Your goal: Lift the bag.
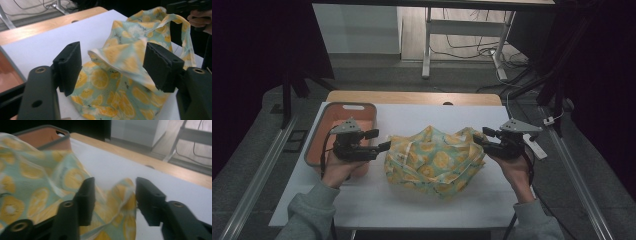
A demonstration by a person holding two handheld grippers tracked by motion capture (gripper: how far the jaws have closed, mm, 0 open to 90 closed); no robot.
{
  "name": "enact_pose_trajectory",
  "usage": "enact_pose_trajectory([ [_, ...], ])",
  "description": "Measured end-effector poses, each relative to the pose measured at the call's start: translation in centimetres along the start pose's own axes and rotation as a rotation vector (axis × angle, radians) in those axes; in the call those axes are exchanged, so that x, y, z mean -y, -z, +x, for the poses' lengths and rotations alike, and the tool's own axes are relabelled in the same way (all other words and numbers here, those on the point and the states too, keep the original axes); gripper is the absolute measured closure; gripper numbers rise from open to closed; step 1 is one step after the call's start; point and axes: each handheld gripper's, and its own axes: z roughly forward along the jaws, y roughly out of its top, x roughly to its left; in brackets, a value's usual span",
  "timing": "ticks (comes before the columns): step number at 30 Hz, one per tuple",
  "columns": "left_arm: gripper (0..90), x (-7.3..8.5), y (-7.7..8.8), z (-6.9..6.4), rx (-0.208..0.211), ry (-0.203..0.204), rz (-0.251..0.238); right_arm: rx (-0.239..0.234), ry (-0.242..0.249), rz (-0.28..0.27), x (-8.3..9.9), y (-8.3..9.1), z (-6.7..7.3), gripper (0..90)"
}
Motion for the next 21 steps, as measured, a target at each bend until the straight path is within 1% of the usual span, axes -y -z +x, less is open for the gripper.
enact_pose_trajectory([
  [2, 29.1, 0.2, 0.5, 0.1, -0.011, -0.004, 0.008, -0.012, 0.009, -0.005, -0.1, 0.5, 0.2, 43.1],
  [4, 27.8, 0.5, 1.1, 0.2, -0.027, -0.007, 0.012, -0.009, 0.015, -0.006, 0.1, 0.8, 0.3, 40.8],
  [6, 27.5, 0.9, 1.8, 0.6, -0.038, 0.001, 0.005, -0.020, 0.009, -0.008, 0.4, 1.2, 0.2, 40.2],
  [9, 27.6, 1.6, 2.3, 0.9, -0.052, 0.009, 0.025, -0.034, 0.006, -0.017, 1.0, 1.7, 0.1, 39.6],
  [13, 27.7, 2.5, 2.3, 0.9, -0.066, 0.000, 0.064, -0.038, 0.025, -0.006, 1.8, 2.0, 0.4, 39.6],
  [15, 27.7, 2.9, 2.2, 0.8, -0.062, -0.007, 0.082, -0.040, 0.049, 0.000, 2.3, 2.0, 0.7, 39.5],
  [16, 27.9, 3.1, 2.2, 0.7, -0.065, -0.013, 0.093, -0.048, 0.051, 0.002, 2.6, 2.0, 0.9, 39.5],
  [19, 28.0, 4.1, 2.1, 0.5, -0.091, -0.030, 0.127, -0.063, 0.066, 0.015, 3.8, 2.1, 1.1, 39.5],
  [21, 28.1, 4.8, 2.2, 0.4, -0.099, -0.035, 0.141, -0.064, 0.070, 0.023, 4.9, 2.2, 1.1, 39.2],
])
